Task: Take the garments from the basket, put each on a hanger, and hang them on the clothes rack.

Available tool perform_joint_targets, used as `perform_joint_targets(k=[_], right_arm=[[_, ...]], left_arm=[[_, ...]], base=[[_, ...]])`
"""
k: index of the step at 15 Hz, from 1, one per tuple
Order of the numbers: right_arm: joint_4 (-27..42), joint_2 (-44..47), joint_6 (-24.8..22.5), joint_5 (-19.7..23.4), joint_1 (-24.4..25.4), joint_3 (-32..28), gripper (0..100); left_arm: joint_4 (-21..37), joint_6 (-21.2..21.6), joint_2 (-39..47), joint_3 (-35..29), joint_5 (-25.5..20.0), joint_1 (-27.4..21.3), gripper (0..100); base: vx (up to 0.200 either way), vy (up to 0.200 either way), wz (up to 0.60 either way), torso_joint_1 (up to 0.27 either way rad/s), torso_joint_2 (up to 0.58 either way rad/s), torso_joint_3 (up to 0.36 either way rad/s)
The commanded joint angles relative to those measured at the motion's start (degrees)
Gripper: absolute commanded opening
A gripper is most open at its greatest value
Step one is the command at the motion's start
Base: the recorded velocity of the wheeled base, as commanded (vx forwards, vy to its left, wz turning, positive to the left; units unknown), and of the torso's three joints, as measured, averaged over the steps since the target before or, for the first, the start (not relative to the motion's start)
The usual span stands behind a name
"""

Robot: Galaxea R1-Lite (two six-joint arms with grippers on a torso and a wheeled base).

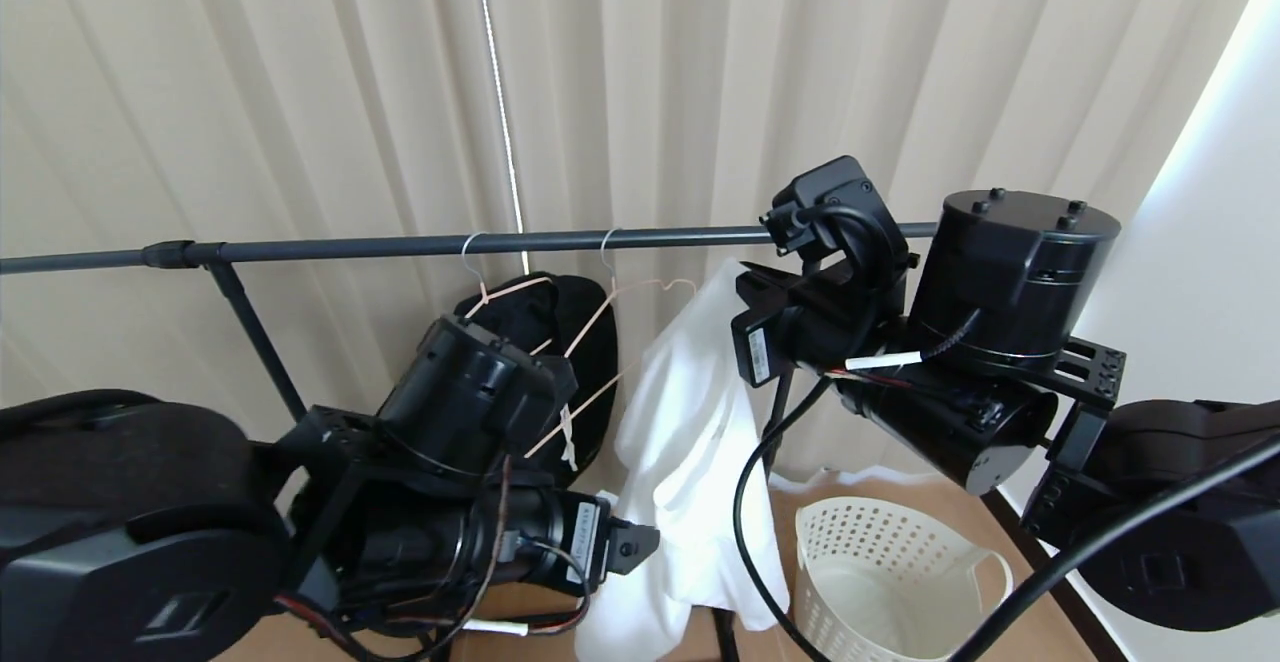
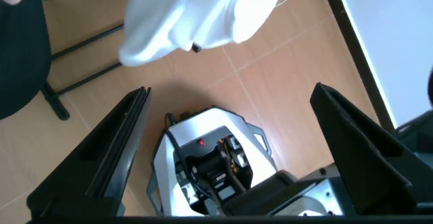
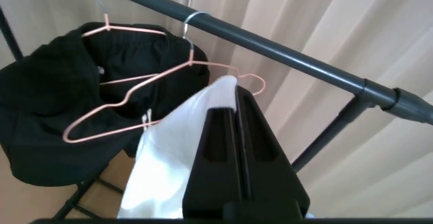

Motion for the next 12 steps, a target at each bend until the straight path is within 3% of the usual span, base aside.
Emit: perform_joint_targets(k=[1, 5, 7, 12], right_arm=[[-0.1, -0.1, 0.0, 0.0, 1.3, -0.1, 0], [0.0, -0.9, 1.3, -0.2, 4.7, 0.5, 0], [-0.1, -1.8, 1.6, -3.3, 6.0, 0.7, 0], [0.0, -5.6, 1.6, -3.6, 6.1, 3.3, 0]], left_arm=[[0.0, -2.0, 7.4, -4.9, 1.7, -0.8, 100], [0.0, -4.3, 15.1, -11.4, 7.2, -0.5, 100], [0.0, -4.3, 15.9, -11.6, 7.6, -0.4, 100], [0.0, -7.0, 14.5, -11.2, 8.9, 1.9, 100]], base=[[0.0, 0.0, 0.0, 0.0, 0.0, 0.0], [0.0, 0.0, 0.0, 0.0, 0.0, 0.0], [0.0, 0.0, 0.0, 0.0, 0.0, 0.0], [0.0, 0.0, 0.0, 0.0, 0.0, 0.0]])
